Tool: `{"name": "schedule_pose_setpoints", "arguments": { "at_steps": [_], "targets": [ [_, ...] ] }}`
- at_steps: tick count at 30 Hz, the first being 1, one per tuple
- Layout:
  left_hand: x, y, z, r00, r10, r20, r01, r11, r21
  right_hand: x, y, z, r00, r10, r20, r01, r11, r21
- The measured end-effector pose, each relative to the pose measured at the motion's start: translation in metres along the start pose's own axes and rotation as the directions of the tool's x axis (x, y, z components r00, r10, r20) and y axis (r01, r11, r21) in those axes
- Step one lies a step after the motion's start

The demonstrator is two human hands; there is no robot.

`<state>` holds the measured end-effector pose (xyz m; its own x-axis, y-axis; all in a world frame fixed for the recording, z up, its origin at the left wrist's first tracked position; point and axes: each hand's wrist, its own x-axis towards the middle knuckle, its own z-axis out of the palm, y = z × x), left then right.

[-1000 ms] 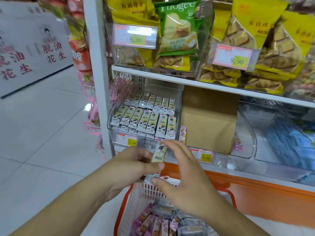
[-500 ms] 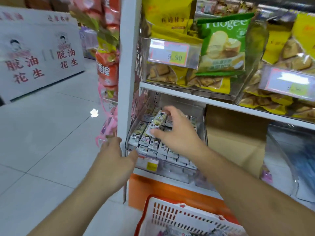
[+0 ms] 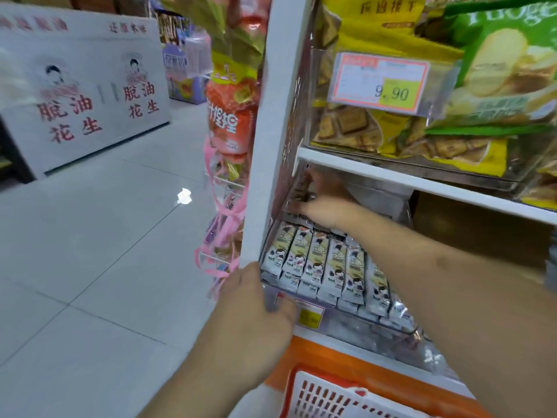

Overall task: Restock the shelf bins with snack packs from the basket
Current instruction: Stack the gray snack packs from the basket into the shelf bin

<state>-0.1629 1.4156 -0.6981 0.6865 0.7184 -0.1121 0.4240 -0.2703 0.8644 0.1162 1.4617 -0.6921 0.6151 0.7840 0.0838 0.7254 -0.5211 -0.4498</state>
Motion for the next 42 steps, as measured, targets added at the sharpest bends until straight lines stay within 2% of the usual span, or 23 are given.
{"name": "schedule_pose_setpoints", "arguments": {
  "at_steps": [9, 12, 16, 20, 23, 27, 30, 34, 37, 42],
  "targets": [
    [-0.001, -0.001, 0.001, 1.0, 0.02, -0.017, -0.018, 0.997, 0.07, -0.025, -0.011, -0.013, 1.0, -0.002, 0.007, 0.002, 1.0, 0.021],
    [-0.005, 0.002, 0.002, 0.998, 0.008, -0.058, 0.001, 0.988, 0.153, -0.055, -0.015, -0.027, 0.999, -0.051, 0.008, 0.051, 0.998, 0.031],
    [-0.019, 0.004, 0.005, 0.994, 0.075, -0.086, -0.048, 0.957, 0.287, -0.118, -0.01, -0.047, 0.993, -0.121, -0.006, 0.122, 0.992, 0.037],
    [-0.033, 0.005, 0.02, 0.996, 0.092, 0.015, -0.091, 0.932, 0.352, -0.197, 0.014, -0.062, 0.964, -0.242, -0.109, 0.255, 0.959, 0.124],
    [-0.038, -0.002, 0.042, 0.99, 0.099, 0.104, -0.132, 0.916, 0.38, -0.256, 0.04, -0.068, 0.953, -0.235, -0.19, 0.272, 0.942, 0.198],
    [-0.054, -0.03, 0.1, 0.973, 0.057, 0.223, -0.15, 0.892, 0.426, -0.329, 0.1, -0.057, 0.993, -0.046, -0.105, 0.077, 0.945, 0.319],
    [-0.067, -0.069, 0.142, 0.958, -0.041, 0.285, -0.109, 0.864, 0.491, -0.368, 0.163, -0.027, 0.987, 0.159, -0.011, -0.149, 0.948, 0.282],
    [-0.076, -0.124, 0.173, 0.962, -0.168, 0.216, 0.027, 0.845, 0.534, -0.394, 0.238, 0.031, 0.906, 0.412, 0.095, -0.422, 0.897, 0.133],
    [-0.079, -0.152, 0.191, 0.938, -0.3, 0.175, 0.146, 0.798, 0.585, -0.405, 0.268, 0.068, 0.843, 0.507, 0.179, -0.527, 0.846, 0.083],
    [-0.078, -0.165, 0.21, 0.944, -0.313, 0.105, 0.156, 0.703, 0.694, -0.407, 0.3, 0.118, 0.766, 0.617, 0.179, -0.642, 0.747, 0.174]
  ]
}}
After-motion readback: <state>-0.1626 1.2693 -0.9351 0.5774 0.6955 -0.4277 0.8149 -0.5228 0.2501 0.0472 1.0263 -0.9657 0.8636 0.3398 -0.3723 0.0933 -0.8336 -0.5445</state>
